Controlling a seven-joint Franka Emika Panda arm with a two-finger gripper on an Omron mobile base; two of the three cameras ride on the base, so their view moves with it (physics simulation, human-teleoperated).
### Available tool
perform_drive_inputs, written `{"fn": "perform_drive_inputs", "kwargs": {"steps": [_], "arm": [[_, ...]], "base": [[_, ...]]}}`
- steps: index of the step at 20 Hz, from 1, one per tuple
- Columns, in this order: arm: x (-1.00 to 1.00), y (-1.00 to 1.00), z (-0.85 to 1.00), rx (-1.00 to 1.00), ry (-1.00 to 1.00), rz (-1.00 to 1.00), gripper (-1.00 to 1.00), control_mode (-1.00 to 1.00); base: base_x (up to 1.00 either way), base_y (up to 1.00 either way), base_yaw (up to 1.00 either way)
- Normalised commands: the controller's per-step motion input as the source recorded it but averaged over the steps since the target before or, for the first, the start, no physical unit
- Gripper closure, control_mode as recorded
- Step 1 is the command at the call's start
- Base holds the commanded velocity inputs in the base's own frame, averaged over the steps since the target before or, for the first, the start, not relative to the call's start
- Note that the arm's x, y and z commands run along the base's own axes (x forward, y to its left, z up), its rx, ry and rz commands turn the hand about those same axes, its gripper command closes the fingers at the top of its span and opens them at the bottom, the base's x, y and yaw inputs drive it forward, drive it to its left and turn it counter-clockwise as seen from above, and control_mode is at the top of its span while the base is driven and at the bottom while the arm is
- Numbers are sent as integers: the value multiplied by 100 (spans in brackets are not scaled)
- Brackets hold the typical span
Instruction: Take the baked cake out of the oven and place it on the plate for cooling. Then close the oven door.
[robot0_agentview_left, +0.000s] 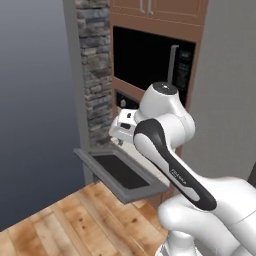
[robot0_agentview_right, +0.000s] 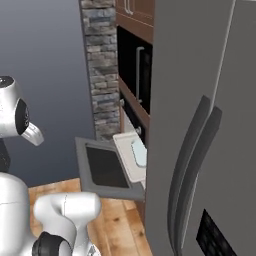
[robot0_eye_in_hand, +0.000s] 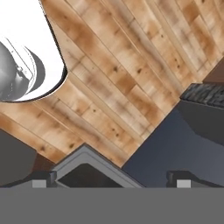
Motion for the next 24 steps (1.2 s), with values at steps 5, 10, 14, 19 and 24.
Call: {"fn": "perform_drive_inputs", "kwargs": {"steps": [5,10,14,19,24], "arm": [[0,0,0,0,0,0,-100,100],[0,0,0,0,0,0,-100,100],[0,0,0,0,0,0,-100,100],[0,0,0,0,0,0,-100,100],[0,0,0,0,0,0,-100,100]], "base": [[2,-38,3],[7,-31,3],[19,-36,4],[20,-35,6],[28,-29,7]]}}
